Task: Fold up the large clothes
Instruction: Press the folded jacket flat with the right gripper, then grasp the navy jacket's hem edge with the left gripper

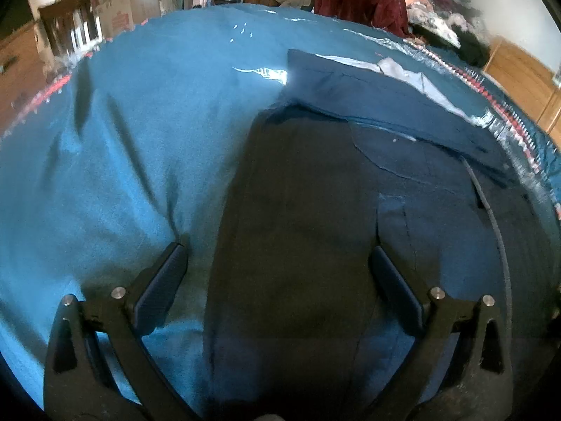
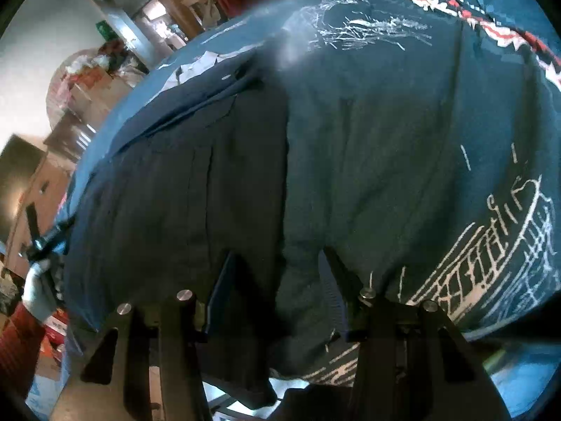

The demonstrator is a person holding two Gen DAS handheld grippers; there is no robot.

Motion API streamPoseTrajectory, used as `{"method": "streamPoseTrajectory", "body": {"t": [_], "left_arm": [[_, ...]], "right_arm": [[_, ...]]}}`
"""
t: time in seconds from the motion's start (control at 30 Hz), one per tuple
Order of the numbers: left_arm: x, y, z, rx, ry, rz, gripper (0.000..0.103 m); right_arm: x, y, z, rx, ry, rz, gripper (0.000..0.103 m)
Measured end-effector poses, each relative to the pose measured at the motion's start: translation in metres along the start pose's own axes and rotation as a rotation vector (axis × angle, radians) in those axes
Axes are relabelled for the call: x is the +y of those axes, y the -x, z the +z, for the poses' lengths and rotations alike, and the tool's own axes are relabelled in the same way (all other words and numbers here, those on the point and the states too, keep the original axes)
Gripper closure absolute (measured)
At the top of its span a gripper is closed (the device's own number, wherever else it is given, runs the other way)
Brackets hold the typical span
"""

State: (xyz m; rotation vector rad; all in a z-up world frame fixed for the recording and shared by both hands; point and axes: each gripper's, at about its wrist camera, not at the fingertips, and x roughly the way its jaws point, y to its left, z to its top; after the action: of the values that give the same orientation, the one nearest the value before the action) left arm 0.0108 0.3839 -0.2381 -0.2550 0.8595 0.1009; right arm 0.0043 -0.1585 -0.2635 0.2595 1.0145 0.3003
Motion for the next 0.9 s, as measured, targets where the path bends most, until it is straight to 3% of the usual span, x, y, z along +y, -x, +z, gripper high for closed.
{"method": "streamPoseTrajectory", "body": {"t": [0.13,0.47,0.7,0.9], "left_arm": [[0.015,0.017,-0.009,-0.013,0.068,-0.075,0.0],[0.023,0.03,-0.032,-0.029,0.128,-0.071,0.001],[0.046,0.034,-0.023,-0.04,0.312,-0.164,0.0],[0.038,0.034,-0.028,-0.031,0.263,-0.134,0.0]], "right_arm": [[-0.002,0.001,-0.005,-0.002,-0.012,0.004,0.051],[-0.005,-0.003,-0.003,0.008,-0.026,0.01,0.049],[-0.006,-0.005,-0.001,0.019,-0.023,0.018,0.048],[-0.008,-0.009,0.001,0.022,-0.031,0.043,0.043]]}}
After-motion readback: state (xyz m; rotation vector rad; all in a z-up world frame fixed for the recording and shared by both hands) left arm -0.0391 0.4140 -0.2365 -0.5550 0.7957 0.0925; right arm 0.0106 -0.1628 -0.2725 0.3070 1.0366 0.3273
